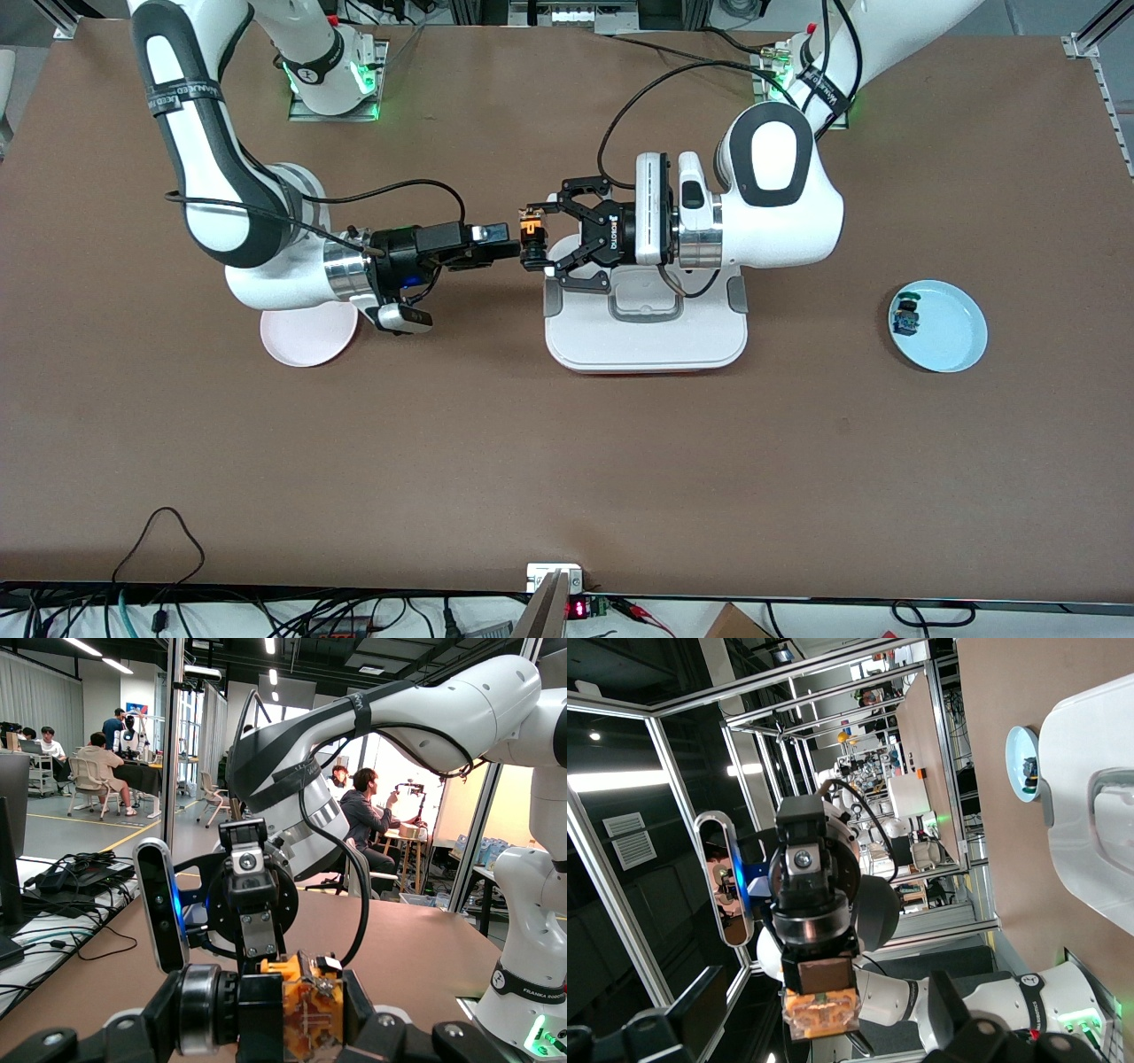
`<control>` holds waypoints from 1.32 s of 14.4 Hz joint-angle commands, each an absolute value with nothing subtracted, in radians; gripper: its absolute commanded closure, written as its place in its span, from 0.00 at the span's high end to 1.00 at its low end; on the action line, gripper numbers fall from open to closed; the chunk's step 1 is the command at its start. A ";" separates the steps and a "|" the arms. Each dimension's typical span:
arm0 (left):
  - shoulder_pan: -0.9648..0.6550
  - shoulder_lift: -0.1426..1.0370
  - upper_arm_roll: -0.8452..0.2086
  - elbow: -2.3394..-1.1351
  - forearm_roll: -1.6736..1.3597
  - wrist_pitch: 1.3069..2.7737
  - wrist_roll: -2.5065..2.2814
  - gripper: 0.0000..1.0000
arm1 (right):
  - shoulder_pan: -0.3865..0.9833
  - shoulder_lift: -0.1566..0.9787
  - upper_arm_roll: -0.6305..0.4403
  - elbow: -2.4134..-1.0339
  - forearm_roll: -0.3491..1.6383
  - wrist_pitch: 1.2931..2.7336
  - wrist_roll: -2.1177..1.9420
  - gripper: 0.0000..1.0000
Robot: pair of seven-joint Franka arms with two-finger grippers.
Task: Transfer orange switch to right arm and place
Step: 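Bring the right gripper to the switch held by the left gripper, then grasp the switch with the right gripper and open the left gripper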
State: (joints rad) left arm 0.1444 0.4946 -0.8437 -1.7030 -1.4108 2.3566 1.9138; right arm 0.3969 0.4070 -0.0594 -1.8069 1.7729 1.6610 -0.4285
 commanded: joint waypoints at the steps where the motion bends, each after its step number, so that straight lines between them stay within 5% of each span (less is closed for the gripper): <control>1: 0.141 0.503 -0.848 -1.690 -1.436 2.358 1.948 0.19 | 0.410 0.391 -0.063 -1.833 1.796 1.652 -0.448 1.00; 16: 0.141 0.503 -0.847 -1.689 -1.442 2.358 1.947 0.19 | 0.439 0.396 -0.063 -1.833 1.867 1.667 -0.436 0.90; 18: 0.143 0.503 -0.847 -1.689 -1.440 2.358 1.947 0.19 | 0.439 0.396 -0.063 -1.833 1.867 1.674 -0.449 0.82; 19: 0.141 0.503 -0.845 -1.689 -1.439 2.358 1.947 0.19 | 0.440 0.394 -0.063 -1.832 1.867 1.674 -0.449 0.69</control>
